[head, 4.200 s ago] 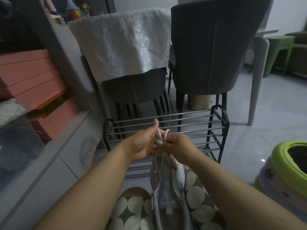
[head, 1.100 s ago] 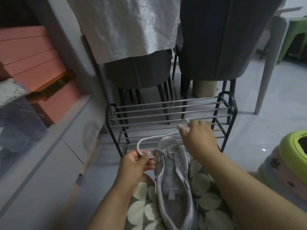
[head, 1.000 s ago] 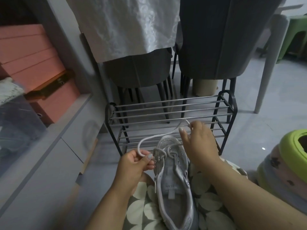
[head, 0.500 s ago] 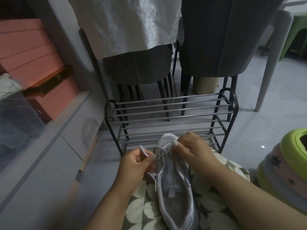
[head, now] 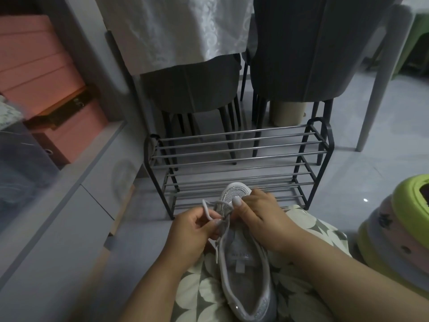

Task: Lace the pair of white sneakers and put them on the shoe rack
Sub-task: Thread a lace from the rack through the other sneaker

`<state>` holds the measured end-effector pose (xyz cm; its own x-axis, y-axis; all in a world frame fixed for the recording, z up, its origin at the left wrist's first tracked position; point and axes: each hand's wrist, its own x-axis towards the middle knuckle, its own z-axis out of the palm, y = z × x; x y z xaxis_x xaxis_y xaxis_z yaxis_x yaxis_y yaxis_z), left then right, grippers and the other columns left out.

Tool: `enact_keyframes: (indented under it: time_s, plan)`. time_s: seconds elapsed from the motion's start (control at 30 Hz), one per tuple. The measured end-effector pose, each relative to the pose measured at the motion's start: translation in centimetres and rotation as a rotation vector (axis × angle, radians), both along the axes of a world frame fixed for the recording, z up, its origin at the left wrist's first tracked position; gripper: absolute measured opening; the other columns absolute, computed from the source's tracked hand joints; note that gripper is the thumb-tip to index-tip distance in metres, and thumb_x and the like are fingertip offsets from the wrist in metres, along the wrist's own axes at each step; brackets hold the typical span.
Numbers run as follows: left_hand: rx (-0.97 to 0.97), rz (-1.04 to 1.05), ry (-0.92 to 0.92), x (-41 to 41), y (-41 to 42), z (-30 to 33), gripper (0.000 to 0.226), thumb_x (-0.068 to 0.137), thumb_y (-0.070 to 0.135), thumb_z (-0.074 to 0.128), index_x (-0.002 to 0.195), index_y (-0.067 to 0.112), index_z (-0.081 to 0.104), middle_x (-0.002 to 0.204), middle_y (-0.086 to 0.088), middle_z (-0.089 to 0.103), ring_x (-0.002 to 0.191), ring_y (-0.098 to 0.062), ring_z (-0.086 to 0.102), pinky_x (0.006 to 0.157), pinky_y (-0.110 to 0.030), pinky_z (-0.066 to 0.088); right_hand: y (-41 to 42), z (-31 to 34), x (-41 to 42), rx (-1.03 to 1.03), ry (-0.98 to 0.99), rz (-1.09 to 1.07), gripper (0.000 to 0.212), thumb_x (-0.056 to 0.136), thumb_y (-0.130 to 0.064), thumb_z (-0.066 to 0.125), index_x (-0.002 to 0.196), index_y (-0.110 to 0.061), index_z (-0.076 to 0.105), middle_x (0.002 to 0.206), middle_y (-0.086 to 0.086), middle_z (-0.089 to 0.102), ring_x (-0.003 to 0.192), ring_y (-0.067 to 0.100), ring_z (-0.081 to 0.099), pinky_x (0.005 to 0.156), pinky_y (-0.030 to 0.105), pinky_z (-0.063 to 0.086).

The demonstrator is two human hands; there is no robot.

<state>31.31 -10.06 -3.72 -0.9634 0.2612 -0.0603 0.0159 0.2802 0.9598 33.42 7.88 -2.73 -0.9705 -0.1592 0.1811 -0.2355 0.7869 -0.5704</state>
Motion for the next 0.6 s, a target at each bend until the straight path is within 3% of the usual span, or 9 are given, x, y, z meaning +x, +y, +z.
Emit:
enact_keyframes:
  time_s: [0.17, 0.37, 0.6]
  plan:
    - [-0.057, 0.000, 0.003, -0.12, -0.03, -0.08, 0.010, 0.086, 0.006, 0.067, 0.080, 0.014, 0.070, 0.071, -0.003, 0.071, 0.066, -0.015, 0.067, 0.066, -0.029, 0.058, -0.03, -0.22, -0.10, -0.043, 0.010, 0.011, 0.084, 0.085, -0.068, 0.001, 0.067, -0.011, 0.060, 0.066, 0.000, 0.055, 0.078, 0.004, 0.041, 0.083, 0.030, 0.031]
    - [-0.067, 0.002, -0.029, 0.22, 0.09, 0.28, 0.009, 0.088, 0.010, 0.065, 0.080, 0.013, 0.069, 0.070, -0.005, 0.070, 0.062, -0.015, 0.066, 0.060, -0.029, 0.056, -0.45, -0.29, -0.03, -0.094, 0.156, 0.069, 0.082, 0.091, -0.067, 0.005, 0.054, -0.007, 0.046, 0.053, 0.009, 0.048, 0.059, 0.020, 0.045, 0.065, 0.040, 0.038]
    - [0.003, -0.034, -0.065, 0.79, -0.27, 0.73, 0.012, 0.087, 0.011, 0.067, 0.075, 0.011, 0.067, 0.059, -0.002, 0.065, 0.052, -0.013, 0.060, 0.051, -0.024, 0.048, -0.97, -0.02, 0.80, -0.195, 0.194, 0.105, 0.077, 0.093, -0.064, 0.011, 0.052, -0.008, 0.043, 0.051, 0.008, 0.043, 0.053, 0.016, 0.039, 0.054, 0.035, 0.033]
